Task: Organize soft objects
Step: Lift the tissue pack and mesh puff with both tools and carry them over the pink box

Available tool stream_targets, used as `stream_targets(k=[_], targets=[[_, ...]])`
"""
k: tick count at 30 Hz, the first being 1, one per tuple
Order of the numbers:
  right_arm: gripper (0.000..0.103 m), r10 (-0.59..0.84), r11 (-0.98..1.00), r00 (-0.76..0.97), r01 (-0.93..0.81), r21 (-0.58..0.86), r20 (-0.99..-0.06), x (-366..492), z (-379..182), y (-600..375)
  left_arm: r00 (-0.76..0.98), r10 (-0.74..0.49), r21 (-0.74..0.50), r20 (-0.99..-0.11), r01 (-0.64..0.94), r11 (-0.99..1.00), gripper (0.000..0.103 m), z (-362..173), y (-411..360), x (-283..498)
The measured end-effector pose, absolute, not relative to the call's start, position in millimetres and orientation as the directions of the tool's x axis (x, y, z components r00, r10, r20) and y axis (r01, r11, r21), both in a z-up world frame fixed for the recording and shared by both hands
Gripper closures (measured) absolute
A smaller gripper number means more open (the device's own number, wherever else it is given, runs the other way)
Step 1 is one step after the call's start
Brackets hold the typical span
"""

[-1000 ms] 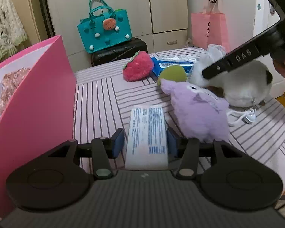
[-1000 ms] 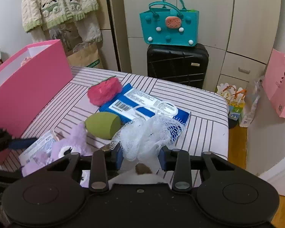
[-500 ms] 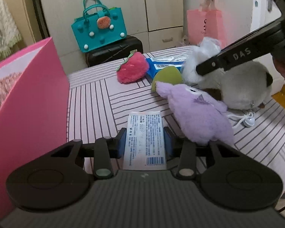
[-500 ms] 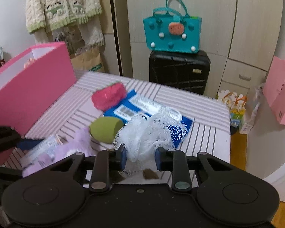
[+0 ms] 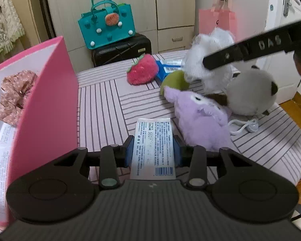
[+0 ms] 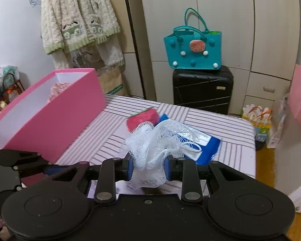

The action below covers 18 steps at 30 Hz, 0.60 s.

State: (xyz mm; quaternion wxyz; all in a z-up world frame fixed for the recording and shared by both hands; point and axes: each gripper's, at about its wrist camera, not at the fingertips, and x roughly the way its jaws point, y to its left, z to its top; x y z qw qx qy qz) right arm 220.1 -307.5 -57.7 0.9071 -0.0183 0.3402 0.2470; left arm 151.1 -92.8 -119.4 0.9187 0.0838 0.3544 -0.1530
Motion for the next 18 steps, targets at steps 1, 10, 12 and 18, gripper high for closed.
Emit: stream_targets(k=[1, 10, 12, 18], targets=[[0.07, 0.442, 0.875, 0.641, -0.462, 0.144, -0.627, 218, -58, -307, 0.705, -0.224, 0.045, -0.673, 0.342, 0.939, 0.065, -116, -92, 150], [0.07, 0.487, 0.848, 0.638, -0.51, 0.147, -0.596, 187, -53, -291, 0.682, -0.299, -0.014, -0.668, 0.39, 0.921, 0.065, -95, -79, 134], [0.07, 0.497, 0.84, 0.639, -0.524, 0.141, -0.588, 179, -46, -288, 0.669, -0.319, -0.03, -0.672, 0.406, 0.914, 0.065, -91, -76, 132], [0.07, 0.506, 0.825, 0.628, -0.552, 0.12, -0.591, 158, -33, -281, 0.615, -0.372, -0.073, -0.695, 0.454, 0.888, 0.065, -80, -68, 124]])
